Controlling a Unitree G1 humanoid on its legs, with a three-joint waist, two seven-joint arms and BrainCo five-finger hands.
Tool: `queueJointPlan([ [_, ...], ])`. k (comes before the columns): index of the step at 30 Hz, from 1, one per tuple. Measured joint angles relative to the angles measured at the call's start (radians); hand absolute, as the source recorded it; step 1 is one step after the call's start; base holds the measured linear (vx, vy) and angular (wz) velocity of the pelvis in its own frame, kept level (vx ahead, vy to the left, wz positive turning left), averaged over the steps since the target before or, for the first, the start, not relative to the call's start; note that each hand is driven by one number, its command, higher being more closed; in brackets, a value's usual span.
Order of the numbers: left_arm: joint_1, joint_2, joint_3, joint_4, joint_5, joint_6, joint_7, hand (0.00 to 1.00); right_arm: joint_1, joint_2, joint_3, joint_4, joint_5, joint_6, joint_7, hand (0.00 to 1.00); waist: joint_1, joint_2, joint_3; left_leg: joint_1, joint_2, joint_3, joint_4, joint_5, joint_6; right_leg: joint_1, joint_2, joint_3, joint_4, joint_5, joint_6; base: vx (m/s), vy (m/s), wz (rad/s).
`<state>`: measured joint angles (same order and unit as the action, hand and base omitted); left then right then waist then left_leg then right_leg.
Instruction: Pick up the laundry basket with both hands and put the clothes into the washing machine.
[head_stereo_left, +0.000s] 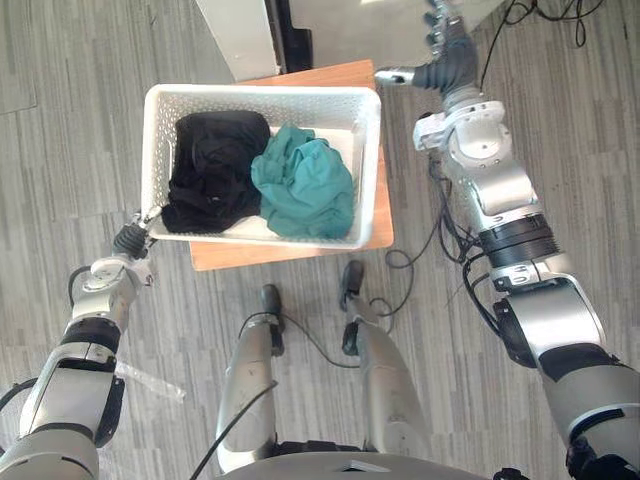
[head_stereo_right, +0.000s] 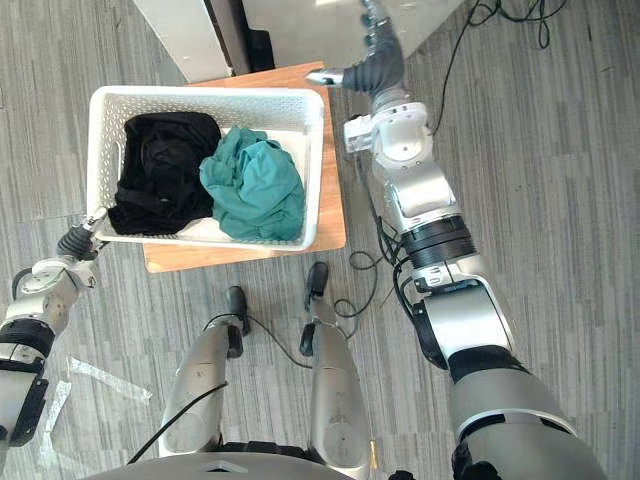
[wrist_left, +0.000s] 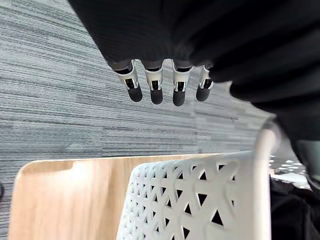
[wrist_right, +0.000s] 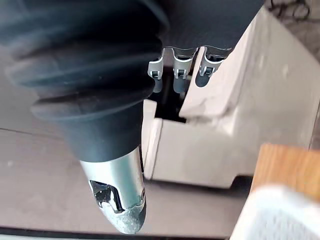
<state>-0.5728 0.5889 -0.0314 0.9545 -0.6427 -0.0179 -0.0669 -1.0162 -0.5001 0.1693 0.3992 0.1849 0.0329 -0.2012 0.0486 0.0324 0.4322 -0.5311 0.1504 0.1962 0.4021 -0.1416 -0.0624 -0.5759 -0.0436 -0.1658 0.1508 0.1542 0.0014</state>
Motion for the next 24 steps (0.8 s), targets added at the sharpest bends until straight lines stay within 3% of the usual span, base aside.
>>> queueJointPlan([
  [5, -0.036, -0.047, 0.153, -0.001, 0.000, 0.012, 0.036, 0.00, -0.001, 0.029, -0.150, 0.010, -0.074, 0.039, -0.022, 0.00, -0.001, -0.005, -0.001, -0.024, 0.014, -0.004, 0.013, 0.001, -0.003, -0.005, 0.014, -0.006, -0.026, 0.018, -0.005, -0.01, -0.034, -0.02],
  [9, -0.046, -0.059, 0.190, -0.003, -0.002, 0.012, 0.041, 0.00, -0.007, 0.037, -0.186, 0.031, -0.070, 0.041, -0.018, 0.00, -0.010, -0.006, -0.001, -0.029, 0.014, -0.004, 0.015, 0.002, -0.003, -0.011, 0.015, -0.005, -0.026, 0.020, -0.004, 0.00, 0.000, 0.00],
  [18, -0.037, -0.056, 0.136, -0.051, -0.005, 0.006, 0.040, 0.00, 0.075, 0.036, -0.165, 0.142, 0.014, 0.044, 0.116, 0.00, -0.014, -0.017, -0.002, -0.032, 0.020, -0.001, 0.042, -0.010, 0.000, 0.000, 0.022, 0.007, -0.047, 0.037, 0.006, 0.01, -0.005, -0.04],
  [24, -0.030, -0.020, 0.029, -0.081, -0.025, -0.009, 0.033, 0.00, 0.115, 0.006, -0.031, 0.253, 0.129, 0.064, 0.243, 0.00, -0.009, -0.024, -0.004, -0.055, 0.041, 0.004, 0.095, -0.037, 0.003, 0.017, 0.040, 0.015, -0.091, 0.060, 0.010, -0.02, -0.001, -0.09],
])
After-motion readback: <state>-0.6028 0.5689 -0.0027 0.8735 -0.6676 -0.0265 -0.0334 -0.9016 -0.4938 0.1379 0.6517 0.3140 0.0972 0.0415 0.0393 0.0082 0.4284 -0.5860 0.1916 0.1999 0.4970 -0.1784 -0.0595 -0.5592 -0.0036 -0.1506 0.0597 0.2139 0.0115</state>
